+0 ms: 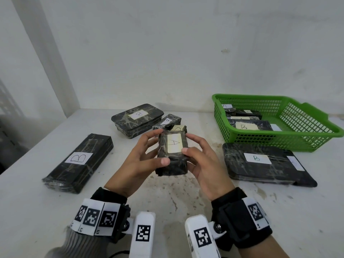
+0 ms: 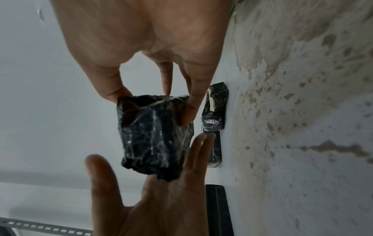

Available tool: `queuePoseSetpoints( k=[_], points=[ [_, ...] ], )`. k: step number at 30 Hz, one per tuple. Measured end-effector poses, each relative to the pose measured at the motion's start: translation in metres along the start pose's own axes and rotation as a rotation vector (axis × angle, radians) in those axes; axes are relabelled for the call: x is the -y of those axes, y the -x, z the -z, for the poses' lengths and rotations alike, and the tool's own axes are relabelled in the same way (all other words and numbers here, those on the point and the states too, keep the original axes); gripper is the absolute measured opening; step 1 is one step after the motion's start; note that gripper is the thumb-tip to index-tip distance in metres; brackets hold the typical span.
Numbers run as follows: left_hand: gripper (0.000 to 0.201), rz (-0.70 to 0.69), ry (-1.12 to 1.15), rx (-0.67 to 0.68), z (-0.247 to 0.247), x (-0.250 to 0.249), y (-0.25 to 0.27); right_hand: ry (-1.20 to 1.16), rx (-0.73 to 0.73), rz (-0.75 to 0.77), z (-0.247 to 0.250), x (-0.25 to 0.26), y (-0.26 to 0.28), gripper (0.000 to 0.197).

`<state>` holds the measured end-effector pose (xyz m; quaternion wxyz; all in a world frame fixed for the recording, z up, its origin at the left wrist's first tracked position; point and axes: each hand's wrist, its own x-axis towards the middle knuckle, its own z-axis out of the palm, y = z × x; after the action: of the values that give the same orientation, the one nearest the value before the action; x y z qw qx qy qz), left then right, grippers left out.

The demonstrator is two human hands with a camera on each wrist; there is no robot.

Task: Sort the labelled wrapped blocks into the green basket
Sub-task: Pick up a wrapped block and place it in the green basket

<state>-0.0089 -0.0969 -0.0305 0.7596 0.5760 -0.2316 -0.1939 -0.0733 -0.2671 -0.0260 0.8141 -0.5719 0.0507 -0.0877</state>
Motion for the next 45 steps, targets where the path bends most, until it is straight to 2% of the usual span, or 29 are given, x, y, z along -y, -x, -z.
queuePoseSetpoints(
  k=[2,6,9,15,18,21,24,26,30,31,33,35,39,42,45],
  points=[
    [0.087,0.019,0.032,-0.044,-0.001,-0.001,-0.002,0.016,0.002,0.031,0.0,-0.001,0.0,0.045],
    [0.074,0.016,-0.03,-0.1,0.001,0.002,-0.003,0.077,0.007,0.082,0.001,-0.003,0.001,0.062],
    [0.072,-0.027,-0.055,-0.121,0.004,0.006,-0.003,0.101,0.029,0.099,0.001,-0.004,0.0,0.07],
    [0.08,-0.099,-0.05,-0.116,0.006,0.008,-0.004,0.133,0.003,0.112,0.0,-0.006,-0.002,0.056],
    [0.074,-0.119,-0.042,-0.102,0.003,0.006,-0.002,0.244,-0.002,0.173,-0.001,-0.006,0.0,0.038],
    [0.063,-0.04,-0.077,-0.073,0.001,0.002,-0.001,0.228,0.012,0.223,-0.001,-0.006,0.001,0.039],
    [0.076,0.057,-0.058,-0.044,-0.001,-0.002,0.0,0.184,0.04,0.269,0.0,-0.006,0.0,0.044],
    [0.081,0.06,-0.046,-0.041,-0.004,-0.003,0.001,0.131,0.073,0.284,0.0,-0.008,0.0,0.045],
    [0.046,-0.003,0.009,-0.076,-0.01,-0.003,0.004,0.128,0.112,0.311,-0.004,-0.011,0.0,0.047],
    [0.043,-0.018,0.019,-0.094,-0.01,-0.002,0.004,0.146,0.112,0.31,-0.005,-0.011,0.0,0.048],
    [0.05,-0.055,0.02,-0.125,-0.01,-0.001,0.004,0.168,0.126,0.273,-0.003,-0.008,0.001,0.049],
    [0.057,-0.1,0.003,-0.154,-0.009,0.0,0.004,0.135,0.163,0.185,-0.002,-0.005,0.002,0.057],
    [0.054,-0.153,-0.058,-0.156,-0.012,0.002,0.004,0.118,0.166,-0.008,-0.004,-0.007,0.002,0.073],
    [0.053,-0.152,-0.105,-0.118,-0.013,0.005,0.003,0.209,0.133,-0.001,-0.01,-0.009,0.004,0.056],
    [0.057,-0.113,-0.08,-0.066,-0.013,0.004,0.004,0.178,0.049,0.065,-0.011,-0.009,0.003,0.043]
  ],
)
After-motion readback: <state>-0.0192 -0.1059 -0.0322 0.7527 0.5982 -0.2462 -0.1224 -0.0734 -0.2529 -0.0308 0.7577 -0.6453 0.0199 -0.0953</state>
